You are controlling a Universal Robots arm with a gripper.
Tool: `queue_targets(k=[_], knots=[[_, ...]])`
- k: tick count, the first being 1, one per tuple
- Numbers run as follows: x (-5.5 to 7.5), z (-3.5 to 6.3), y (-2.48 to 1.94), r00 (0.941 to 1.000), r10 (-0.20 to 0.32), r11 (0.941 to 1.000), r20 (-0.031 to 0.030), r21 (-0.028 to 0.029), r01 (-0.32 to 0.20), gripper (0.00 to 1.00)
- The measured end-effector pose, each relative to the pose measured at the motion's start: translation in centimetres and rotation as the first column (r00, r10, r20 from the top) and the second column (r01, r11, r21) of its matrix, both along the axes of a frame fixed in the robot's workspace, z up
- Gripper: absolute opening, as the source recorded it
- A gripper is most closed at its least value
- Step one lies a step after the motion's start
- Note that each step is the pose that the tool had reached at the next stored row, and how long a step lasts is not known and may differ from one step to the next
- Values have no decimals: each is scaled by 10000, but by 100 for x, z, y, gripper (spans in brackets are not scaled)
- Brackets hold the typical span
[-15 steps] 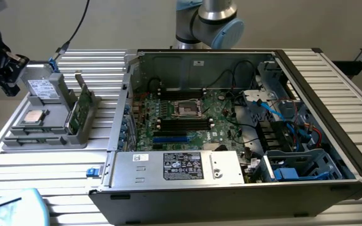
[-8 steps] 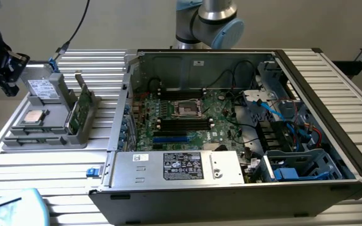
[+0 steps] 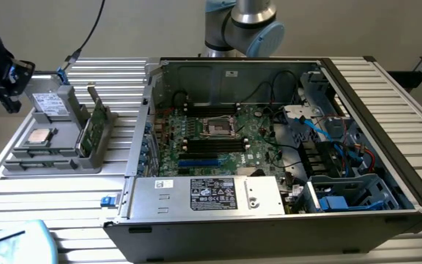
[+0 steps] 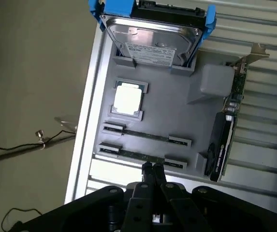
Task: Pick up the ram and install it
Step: 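Pick up the ram and move it above insertion slot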
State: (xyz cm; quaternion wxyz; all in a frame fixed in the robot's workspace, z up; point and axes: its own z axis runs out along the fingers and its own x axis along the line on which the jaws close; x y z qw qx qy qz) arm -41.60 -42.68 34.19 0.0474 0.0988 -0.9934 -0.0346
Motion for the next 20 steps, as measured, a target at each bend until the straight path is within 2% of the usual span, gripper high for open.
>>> queue_targets(k=[5,10,14,17,20], knots=[[0,-6,0,9959,903,9959,-1,1,-903,11],[0,-14,0,9836,1803,9836,0,1,-1803,11],[0,-21,0,9678,2518,9678,-1,1,-2518,11],[0,-32,1,9527,3040,9527,-1,3,-3040,11],[0,-50,0,9349,3549,9349,3,15,-3549,11]])
